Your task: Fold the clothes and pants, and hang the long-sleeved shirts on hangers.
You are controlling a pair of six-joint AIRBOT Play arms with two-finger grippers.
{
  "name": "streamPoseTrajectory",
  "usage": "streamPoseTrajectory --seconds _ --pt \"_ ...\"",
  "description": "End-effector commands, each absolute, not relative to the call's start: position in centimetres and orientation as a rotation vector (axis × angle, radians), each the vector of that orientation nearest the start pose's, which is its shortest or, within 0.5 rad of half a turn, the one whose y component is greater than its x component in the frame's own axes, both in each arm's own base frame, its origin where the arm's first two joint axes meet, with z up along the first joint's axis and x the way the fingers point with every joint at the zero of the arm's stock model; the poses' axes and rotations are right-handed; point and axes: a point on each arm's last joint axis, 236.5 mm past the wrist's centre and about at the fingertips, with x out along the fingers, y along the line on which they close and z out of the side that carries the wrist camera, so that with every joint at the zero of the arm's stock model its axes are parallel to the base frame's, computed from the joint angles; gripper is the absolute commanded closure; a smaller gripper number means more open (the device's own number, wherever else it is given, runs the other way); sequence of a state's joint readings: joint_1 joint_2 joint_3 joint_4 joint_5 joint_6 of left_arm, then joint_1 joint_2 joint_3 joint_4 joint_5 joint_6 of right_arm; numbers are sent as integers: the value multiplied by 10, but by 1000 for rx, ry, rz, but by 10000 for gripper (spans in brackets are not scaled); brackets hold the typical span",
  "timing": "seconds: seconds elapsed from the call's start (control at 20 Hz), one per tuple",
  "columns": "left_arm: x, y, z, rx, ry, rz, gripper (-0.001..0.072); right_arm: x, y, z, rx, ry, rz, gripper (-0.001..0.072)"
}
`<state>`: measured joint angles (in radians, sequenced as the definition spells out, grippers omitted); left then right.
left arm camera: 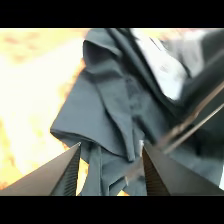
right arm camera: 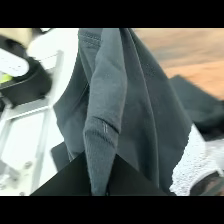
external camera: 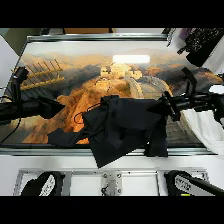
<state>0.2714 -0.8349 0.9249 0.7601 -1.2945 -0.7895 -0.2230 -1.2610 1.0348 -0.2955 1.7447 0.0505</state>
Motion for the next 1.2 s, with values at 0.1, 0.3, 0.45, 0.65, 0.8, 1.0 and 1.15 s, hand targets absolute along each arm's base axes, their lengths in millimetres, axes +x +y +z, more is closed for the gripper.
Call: streamPoseTrajectory --seconds 0.1,0.3,0.45,0.65,0.8,1.0,1.15 --pt "295 -81 114 -367 818 -367 329 297 149 171 -5 374 1418 703" --pt "280 -124 96 -583 848 -355 330 296 149 172 -8 372 1418 704" --pt "278 -159 90 -689 862 -381 349 296 149 172 -8 372 1418 704" --pt "280 -200 68 -694 974 -401 350 296 149 171 -8 372 1418 703" --pt "285 -215 47 -719 1068 -350 347 296 149 171 -8 372 1419 703" --pt "294 -222 41 -766 1076 -332 326 297 149 172 -9 372 1418 703" --pt "297 -224 51 -811 1048 -340 326 297 149 172 -8 372 1418 703"
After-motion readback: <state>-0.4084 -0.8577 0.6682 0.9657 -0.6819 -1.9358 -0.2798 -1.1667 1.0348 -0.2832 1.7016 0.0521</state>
